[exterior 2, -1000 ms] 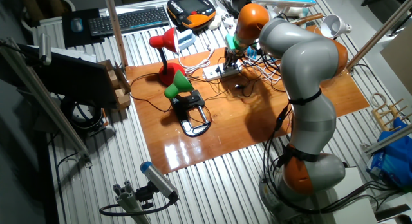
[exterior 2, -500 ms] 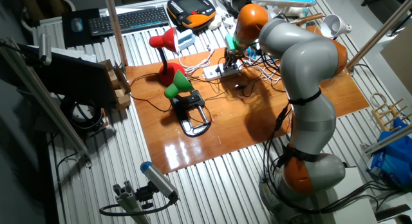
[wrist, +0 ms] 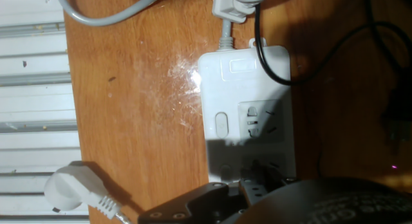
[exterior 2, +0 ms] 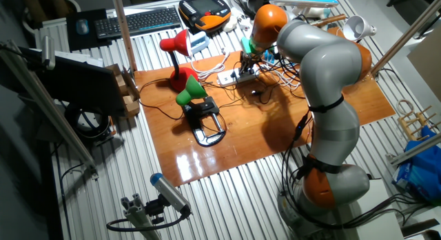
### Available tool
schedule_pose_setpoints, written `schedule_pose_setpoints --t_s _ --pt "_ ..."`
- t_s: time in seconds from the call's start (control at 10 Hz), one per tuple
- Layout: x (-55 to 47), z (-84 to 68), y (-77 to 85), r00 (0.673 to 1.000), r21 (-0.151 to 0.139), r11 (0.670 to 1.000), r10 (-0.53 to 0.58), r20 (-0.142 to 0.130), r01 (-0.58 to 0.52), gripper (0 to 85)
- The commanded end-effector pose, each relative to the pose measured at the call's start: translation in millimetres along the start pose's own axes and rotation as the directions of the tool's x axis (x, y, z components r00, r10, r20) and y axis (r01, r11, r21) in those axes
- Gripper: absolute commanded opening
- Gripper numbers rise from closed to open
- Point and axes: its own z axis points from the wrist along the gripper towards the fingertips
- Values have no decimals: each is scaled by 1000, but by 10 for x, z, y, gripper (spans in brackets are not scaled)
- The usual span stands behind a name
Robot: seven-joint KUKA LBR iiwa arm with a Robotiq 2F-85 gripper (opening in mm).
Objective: Plug in the power cord of the desk lamp, turn on the socket, and light up the desk lamp
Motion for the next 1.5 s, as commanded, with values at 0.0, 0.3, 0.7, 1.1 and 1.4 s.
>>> schedule_pose_setpoints --t_s 0.0,0.3,0.7,1.1,1.4 --pt "-1 7 -1 1000 1 1000 2 0 -2 0" --pt "-1 24 0 1000 12 1000 5 3 -5 0" --pt "-2 37 -2 1000 32 999 8 1 -8 0" --pt "-1 44 -1 1000 35 999 8 0 -8 0" --pt "-4 71 -5 1000 32 999 9 -5 -9 0"
